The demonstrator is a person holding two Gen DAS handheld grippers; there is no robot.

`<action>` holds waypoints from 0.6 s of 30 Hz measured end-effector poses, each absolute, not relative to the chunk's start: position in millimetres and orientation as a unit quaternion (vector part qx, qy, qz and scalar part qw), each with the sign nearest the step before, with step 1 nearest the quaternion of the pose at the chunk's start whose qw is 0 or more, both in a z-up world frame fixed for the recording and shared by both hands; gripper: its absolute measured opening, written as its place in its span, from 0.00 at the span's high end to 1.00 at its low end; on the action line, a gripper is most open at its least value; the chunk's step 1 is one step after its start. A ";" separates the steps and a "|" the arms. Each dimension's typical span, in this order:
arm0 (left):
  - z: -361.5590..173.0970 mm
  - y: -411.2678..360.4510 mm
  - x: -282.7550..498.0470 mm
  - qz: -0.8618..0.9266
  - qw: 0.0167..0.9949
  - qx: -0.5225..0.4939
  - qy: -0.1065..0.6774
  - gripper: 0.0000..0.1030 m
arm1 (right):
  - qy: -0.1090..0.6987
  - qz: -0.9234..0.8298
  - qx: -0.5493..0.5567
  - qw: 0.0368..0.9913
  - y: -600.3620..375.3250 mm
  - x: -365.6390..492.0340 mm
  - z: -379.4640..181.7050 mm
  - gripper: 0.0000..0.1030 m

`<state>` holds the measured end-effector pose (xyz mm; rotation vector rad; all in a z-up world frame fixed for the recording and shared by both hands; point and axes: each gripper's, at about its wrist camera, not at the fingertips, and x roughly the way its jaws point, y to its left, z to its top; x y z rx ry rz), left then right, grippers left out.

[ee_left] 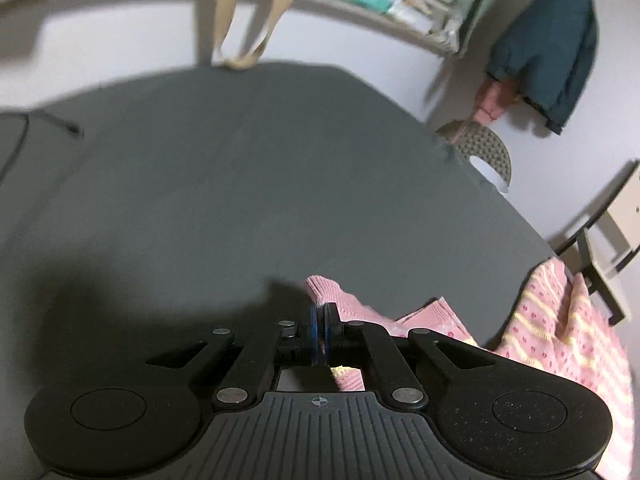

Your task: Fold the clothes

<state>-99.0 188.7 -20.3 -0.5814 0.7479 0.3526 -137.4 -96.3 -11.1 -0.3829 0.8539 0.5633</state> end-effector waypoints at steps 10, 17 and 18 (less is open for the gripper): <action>1.4 137.4 -64.2 0.129 0.905 -0.069 0.400 0.98 | 0.311 0.305 -0.419 0.797 -50.0 -197.4 -29.0 0.56; 9.7 100.4 -36.3 0.086 0.901 0.080 0.417 0.98 | 0.309 0.275 -0.474 0.777 -31.7 -211.2 -44.7 0.59; 10.3 98.5 -31.8 0.082 0.900 0.086 0.419 0.98 | 0.310 0.272 -0.477 0.777 -32.2 -209.7 -47.2 0.65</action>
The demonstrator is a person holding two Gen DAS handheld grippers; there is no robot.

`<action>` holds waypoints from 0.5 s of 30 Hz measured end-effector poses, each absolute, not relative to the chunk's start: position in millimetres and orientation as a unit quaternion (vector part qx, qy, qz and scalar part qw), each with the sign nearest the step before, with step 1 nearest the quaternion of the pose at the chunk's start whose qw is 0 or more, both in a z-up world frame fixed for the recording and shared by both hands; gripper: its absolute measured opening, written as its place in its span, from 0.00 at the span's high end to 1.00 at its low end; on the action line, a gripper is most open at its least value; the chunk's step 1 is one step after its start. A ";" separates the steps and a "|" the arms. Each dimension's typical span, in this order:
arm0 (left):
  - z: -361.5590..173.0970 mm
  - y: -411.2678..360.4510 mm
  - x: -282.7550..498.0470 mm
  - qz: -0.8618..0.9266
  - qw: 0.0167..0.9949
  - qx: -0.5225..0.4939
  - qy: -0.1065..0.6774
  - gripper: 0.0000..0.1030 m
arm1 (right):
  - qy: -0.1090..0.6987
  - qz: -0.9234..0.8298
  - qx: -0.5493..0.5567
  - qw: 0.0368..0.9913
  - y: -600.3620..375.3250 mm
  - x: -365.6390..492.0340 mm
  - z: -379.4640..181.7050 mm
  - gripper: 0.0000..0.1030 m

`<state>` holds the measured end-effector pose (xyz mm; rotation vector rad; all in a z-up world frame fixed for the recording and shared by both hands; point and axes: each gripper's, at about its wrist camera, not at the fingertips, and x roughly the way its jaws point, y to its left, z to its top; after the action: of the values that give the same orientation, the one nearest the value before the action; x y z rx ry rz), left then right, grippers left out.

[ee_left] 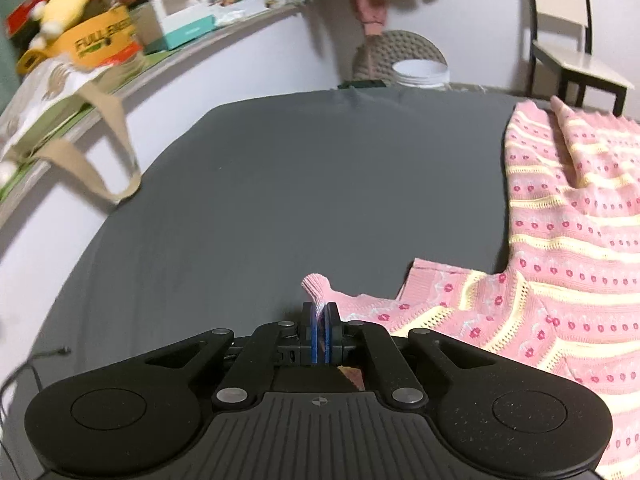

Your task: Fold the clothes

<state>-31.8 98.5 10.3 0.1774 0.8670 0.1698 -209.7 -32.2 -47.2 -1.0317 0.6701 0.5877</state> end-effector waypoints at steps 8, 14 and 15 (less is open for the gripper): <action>12.0 90.2 -0.8 0.051 0.890 0.122 0.437 0.98 | 0.287 0.245 -0.412 0.829 -57.5 -186.6 -21.9 0.91; -1.1 88.6 9.2 0.044 0.885 0.122 0.447 0.98 | 0.415 0.167 -0.162 0.880 -131.6 -110.6 -7.6 0.93; -4.6 88.4 9.8 0.043 0.884 0.122 0.450 0.98 | 0.431 0.155 -0.126 0.880 -144.1 -102.3 -9.1 0.93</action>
<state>9.8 88.4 -4.6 0.2541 0.9363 0.0889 -102.3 -144.1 -9.1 -0.2632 0.8980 0.3224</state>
